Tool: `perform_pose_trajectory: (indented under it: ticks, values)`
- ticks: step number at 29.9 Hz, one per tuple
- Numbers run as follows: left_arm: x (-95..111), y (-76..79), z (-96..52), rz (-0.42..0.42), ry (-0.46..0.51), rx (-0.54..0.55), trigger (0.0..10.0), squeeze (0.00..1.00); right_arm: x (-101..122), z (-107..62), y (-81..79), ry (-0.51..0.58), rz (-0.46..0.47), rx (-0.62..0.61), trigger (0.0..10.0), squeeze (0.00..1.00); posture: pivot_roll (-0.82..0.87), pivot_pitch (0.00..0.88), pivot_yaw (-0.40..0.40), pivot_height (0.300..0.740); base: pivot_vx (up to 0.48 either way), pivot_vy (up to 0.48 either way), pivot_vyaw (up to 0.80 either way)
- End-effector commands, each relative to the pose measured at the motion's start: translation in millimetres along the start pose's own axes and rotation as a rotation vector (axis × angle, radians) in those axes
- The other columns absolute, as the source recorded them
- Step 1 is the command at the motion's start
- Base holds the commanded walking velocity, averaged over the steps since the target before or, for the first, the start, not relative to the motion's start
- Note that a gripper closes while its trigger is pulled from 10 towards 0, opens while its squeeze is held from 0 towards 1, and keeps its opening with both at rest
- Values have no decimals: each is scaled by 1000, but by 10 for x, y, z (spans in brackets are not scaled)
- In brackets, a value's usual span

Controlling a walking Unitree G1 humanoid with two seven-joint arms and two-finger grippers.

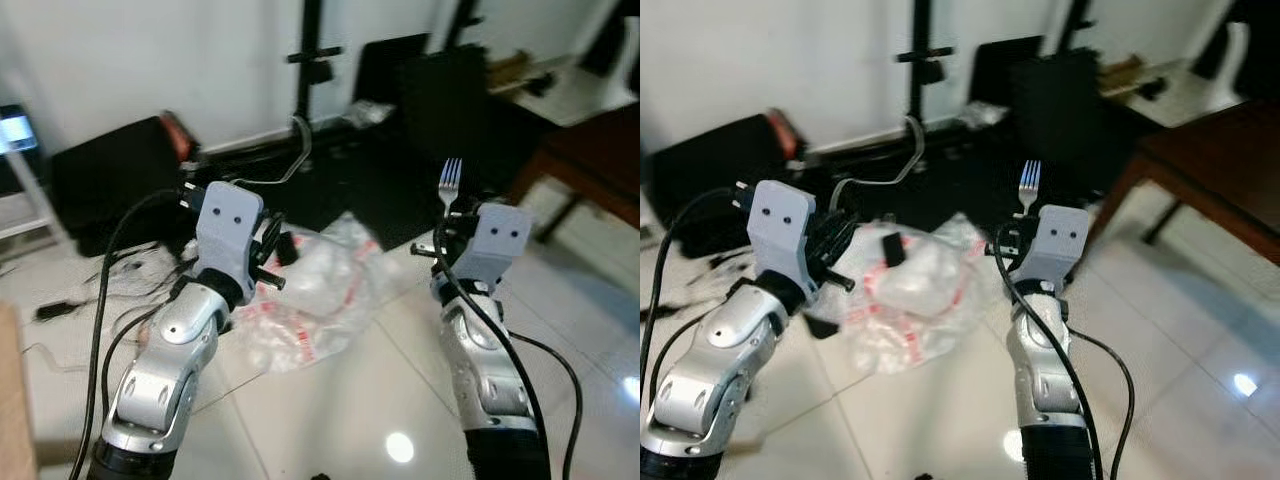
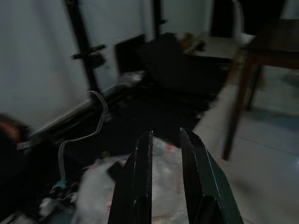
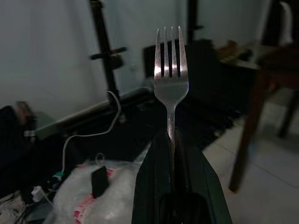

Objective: Setting the table

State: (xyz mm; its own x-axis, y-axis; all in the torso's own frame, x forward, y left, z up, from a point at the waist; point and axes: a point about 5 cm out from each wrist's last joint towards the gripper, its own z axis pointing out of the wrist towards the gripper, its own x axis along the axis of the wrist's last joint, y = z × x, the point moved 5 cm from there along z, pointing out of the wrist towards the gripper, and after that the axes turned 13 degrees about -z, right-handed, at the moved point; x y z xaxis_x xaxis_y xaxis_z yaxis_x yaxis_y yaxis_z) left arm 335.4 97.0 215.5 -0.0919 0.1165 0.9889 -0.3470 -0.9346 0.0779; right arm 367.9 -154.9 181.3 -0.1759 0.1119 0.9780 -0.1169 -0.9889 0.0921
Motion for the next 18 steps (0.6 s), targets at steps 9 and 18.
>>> perform_pose_trajectory:
  ticks: [9,18]
  values:
    - [-33,4,-9,-53,-6,-19,10000,0,-45,-20,5,-15,-6,-4,10000,0,45,41,31,740,0,0,-800]
    - [-55,18,-30,-115,-25,-22,10000,0,-49,-26,13,-17,-6,-6,10000,0,44,45,31,740,0,0,-800]
